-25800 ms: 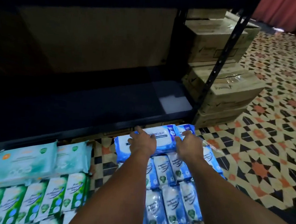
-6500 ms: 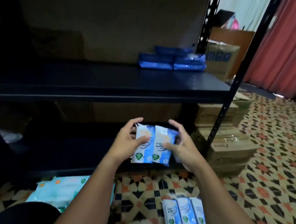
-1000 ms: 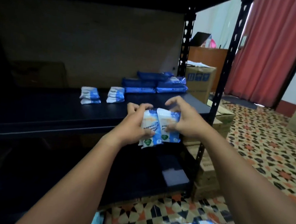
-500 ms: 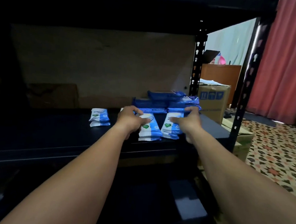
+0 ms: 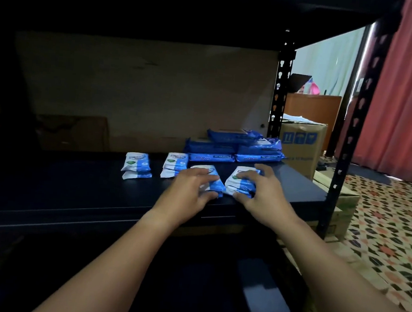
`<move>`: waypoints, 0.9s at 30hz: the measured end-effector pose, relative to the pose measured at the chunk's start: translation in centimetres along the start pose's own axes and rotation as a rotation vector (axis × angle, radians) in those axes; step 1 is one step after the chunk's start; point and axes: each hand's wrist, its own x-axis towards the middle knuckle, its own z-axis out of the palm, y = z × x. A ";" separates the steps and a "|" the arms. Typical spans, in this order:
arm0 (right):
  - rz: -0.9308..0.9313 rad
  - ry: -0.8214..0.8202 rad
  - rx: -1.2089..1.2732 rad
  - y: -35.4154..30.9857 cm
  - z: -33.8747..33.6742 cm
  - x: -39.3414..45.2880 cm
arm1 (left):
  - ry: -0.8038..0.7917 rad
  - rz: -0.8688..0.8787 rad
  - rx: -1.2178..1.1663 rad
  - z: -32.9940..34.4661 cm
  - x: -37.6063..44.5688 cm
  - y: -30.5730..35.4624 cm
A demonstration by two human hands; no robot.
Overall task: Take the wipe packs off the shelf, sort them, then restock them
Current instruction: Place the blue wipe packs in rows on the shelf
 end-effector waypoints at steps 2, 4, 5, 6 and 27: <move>0.019 0.004 -0.030 0.1 0.5 0.9 | 0.009 -0.025 0.033 0.5 1.4 0.6; 0.027 -0.008 -0.057 0.2 1.1 2.4 | 0.001 -0.080 0.054 1.1 3.1 0.9; 0.031 -0.017 -0.067 0.3 1.5 3.3 | -0.009 -0.110 0.062 1.4 4.0 0.9; 0.043 -0.024 -0.076 0.3 1.8 4.3 | -0.016 -0.134 0.070 1.8 4.8 0.7; -0.076 0.036 -0.043 -0.9 6.4 10.2 | 0.133 -0.259 0.133 3.5 7.4 -3.4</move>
